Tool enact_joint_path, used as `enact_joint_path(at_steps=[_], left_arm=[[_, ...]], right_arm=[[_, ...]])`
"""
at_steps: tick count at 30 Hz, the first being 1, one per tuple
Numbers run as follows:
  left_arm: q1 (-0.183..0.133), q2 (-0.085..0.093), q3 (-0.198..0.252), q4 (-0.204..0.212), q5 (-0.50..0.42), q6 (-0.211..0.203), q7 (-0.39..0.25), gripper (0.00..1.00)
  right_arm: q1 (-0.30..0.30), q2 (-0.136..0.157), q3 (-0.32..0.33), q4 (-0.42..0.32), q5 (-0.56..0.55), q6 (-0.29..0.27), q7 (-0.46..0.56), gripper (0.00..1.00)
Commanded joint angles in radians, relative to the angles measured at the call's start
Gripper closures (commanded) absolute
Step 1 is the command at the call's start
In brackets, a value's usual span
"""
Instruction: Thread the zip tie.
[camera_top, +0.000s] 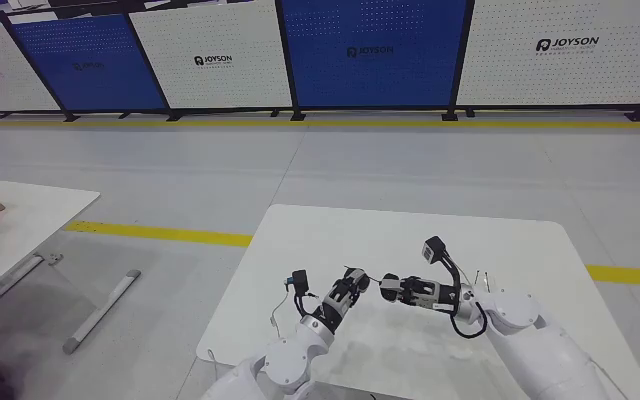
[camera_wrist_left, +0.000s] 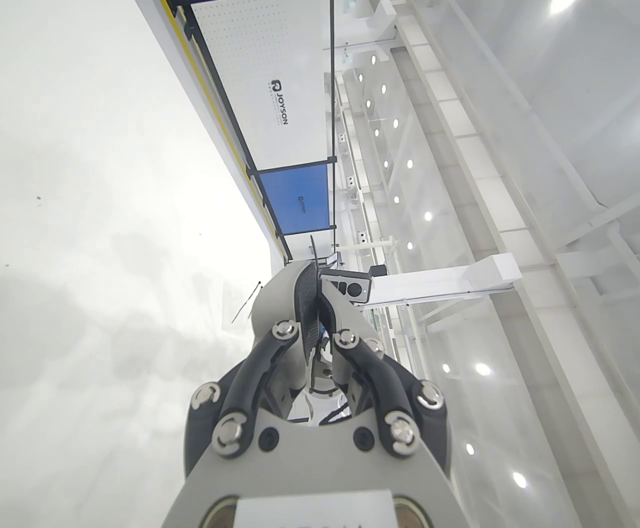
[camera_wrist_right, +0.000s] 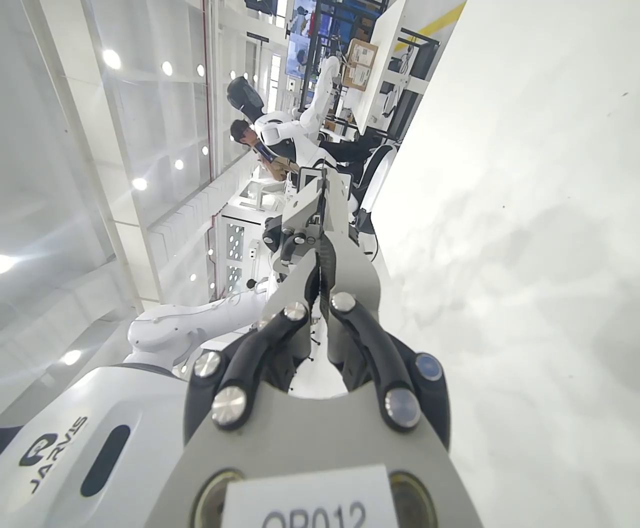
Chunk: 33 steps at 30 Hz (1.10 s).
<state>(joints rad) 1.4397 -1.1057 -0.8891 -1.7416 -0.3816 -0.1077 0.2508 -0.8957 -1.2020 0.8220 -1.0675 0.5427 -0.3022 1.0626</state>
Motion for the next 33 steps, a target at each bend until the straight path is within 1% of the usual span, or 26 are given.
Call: enact_joint_path(at_steps=[1, 2, 3, 7, 18, 20, 21, 22, 23, 24, 25, 26, 27, 28, 29, 33], left_arm=[[0.002, -0.002, -0.001, 0.001, 0.011, 0.001, -0.008, 1.00], [0.002, -0.002, -0.001, 0.003, 0.025, 0.002, -0.014, 0.67], [0.002, -0.003, 0.000, 0.005, 0.035, 0.002, -0.018, 0.00], [0.002, -0.003, 0.000, 0.005, 0.035, 0.002, -0.018, 0.00], [0.002, -0.003, 0.000, 0.005, 0.035, 0.002, -0.018, 0.00], [0.002, -0.002, -0.011, 0.009, 0.029, 0.000, -0.039, 0.00], [0.002, 0.001, -0.028, 0.011, 0.022, -0.002, -0.074, 0.00], [0.004, 0.006, -0.043, 0.014, 0.024, -0.013, -0.116, 0.00], [0.009, 0.012, -0.056, 0.019, 0.010, 0.003, -0.188, 0.00], [0.015, 0.021, -0.090, 0.010, -0.008, 0.004, -0.267, 0.00], [0.025, 0.029, -0.115, 0.007, -0.016, 0.000, -0.319, 0.00], [0.034, 0.037, -0.137, 0.006, -0.012, 0.012, -0.378, 0.00], [0.039, 0.046, -0.155, 0.007, 0.012, 0.041, -0.449, 0.00], [0.044, 0.058, -0.183, 0.008, 0.051, 0.062, -0.526, 0.00], [0.048, 0.063, -0.196, 0.007, 0.061, 0.062, -0.548, 0.00], [0.048, 0.063, -0.196, 0.007, 0.061, 0.062, -0.548, 0.00]], right_arm=[[0.000, -0.001, 0.002, 0.001, -0.004, 0.001, 0.003, 1.00], [0.000, -0.002, 0.003, 0.001, -0.005, 0.001, 0.004, 1.00], [0.000, -0.002, 0.003, 0.001, -0.007, 0.001, 0.006, 1.00], [-0.002, -0.002, 0.017, 0.003, -0.005, -0.005, 0.020, 1.00], [-0.002, -0.002, 0.017, 0.003, -0.005, -0.005, 0.020, 1.00], [-0.002, -0.002, 0.017, 0.003, -0.005, -0.005, 0.020, 1.00], [-0.002, -0.002, 0.017, 0.003, -0.005, -0.005, 0.020, 1.00], [-0.002, -0.002, 0.017, 0.003, -0.005, -0.005, 0.020, 1.00], [-0.002, -0.002, 0.017, 0.003, -0.005, -0.005, 0.020, 1.00], [-0.002, -0.002, 0.017, 0.003, -0.005, -0.005, 0.020, 1.00], [-0.002, -0.002, 0.017, 0.003, -0.005, -0.005, 0.020, 1.00], [-0.002, -0.002, 0.017, 0.003, -0.005, -0.005, 0.020, 1.00], [-0.002, -0.002, 0.017, 0.003, -0.005, -0.005, 0.020, 1.00], [-0.002, -0.002, 0.017, 0.003, -0.005, -0.005, 0.020, 1.00], [-0.002, -0.002, 0.017, 0.003, -0.005, -0.005, 0.020, 1.00], [-0.002, -0.002, 0.017, 0.003, -0.005, -0.005, 0.020, 1.00]])
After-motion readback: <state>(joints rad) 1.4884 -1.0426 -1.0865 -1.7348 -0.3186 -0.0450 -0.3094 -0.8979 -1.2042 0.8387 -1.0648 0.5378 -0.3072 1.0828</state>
